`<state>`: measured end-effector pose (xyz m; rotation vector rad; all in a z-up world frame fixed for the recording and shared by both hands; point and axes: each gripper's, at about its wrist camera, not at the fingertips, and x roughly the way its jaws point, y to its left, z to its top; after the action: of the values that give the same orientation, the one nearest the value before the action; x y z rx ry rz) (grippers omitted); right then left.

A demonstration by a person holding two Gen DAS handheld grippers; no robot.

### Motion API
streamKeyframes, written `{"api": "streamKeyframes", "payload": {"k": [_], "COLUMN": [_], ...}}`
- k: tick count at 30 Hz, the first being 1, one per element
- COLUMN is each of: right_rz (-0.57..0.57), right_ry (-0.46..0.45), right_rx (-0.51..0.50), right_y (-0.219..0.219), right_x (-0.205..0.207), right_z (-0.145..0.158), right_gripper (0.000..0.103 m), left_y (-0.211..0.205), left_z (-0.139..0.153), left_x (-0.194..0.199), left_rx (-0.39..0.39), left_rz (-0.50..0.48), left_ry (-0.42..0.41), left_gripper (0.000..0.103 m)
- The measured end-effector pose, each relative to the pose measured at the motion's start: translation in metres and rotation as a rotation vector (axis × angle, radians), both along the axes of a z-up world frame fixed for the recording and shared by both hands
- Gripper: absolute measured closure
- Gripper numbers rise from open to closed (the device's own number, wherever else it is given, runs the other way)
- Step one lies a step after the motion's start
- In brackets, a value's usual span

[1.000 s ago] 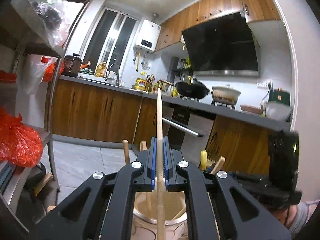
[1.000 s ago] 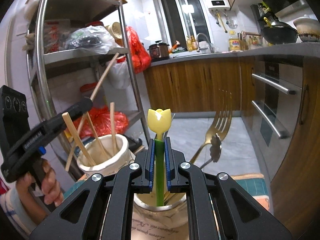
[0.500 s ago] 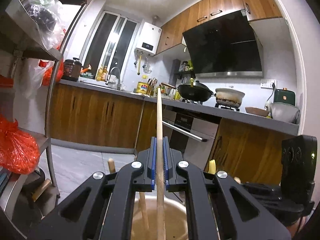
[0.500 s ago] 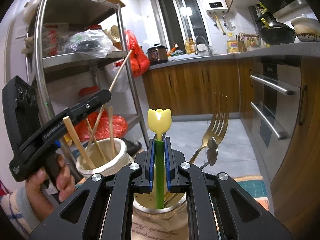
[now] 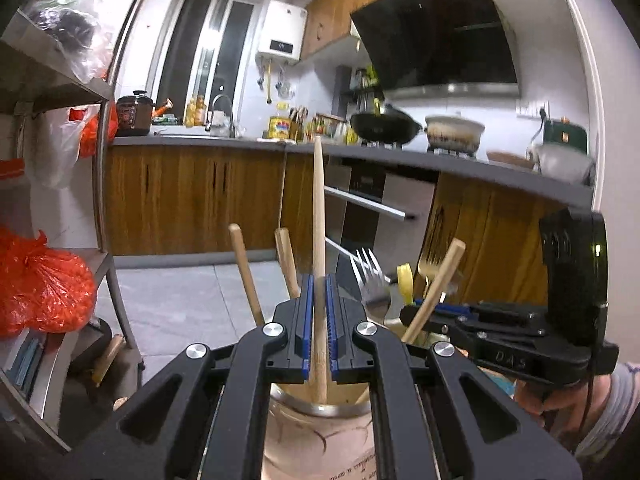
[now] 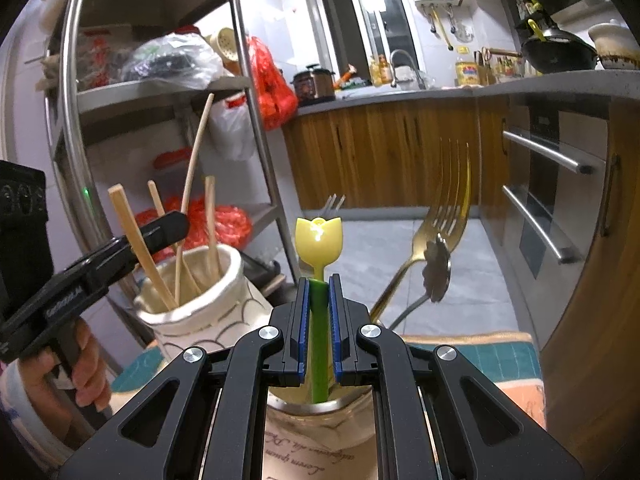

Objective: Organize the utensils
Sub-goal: 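Release the chopstick into the large pot while the right tool drops the spoon into the small pot, then move both open tools back toward the last green spoon on the cloth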

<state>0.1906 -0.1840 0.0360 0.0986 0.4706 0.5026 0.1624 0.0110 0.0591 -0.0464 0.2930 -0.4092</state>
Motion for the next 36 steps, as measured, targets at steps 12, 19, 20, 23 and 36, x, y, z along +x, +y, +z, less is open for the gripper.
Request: {"api": "streamKeyframes", "payload": {"k": [12,19,20,23,36], "right_rz": [-0.025,-0.033,-0.035,-0.043,-0.069], "right_ry": [0.014,-0.005,-0.01,-0.026,-0.021], "right_rx": [-0.003,0.011,0.012,0.025,0.053], "right_y": [-0.004,-0.011,-0.013,-0.02,-0.043], "right_x": [-0.004,-0.015,-0.02,-0.035,-0.091], "right_z": [0.001,0.008,0.01,0.014,0.024], "right_gripper": [0.085,0.074,0.069,0.062,0.006], "left_y": [-0.006,-0.004,-0.003,-0.001,0.011], "left_z": [-0.001,0.004,0.006,0.011,0.021], "left_x": [0.0,-0.009,-0.014,-0.026,-0.079], "left_rx": [0.026,0.027,0.027,0.024,0.012], "left_rz": [-0.02,-0.011,-0.007,-0.008,0.057], "left_ry": [0.019,0.014,0.01,0.006,-0.003], "left_gripper": [0.095,0.087,0.081,0.079,0.006]}}
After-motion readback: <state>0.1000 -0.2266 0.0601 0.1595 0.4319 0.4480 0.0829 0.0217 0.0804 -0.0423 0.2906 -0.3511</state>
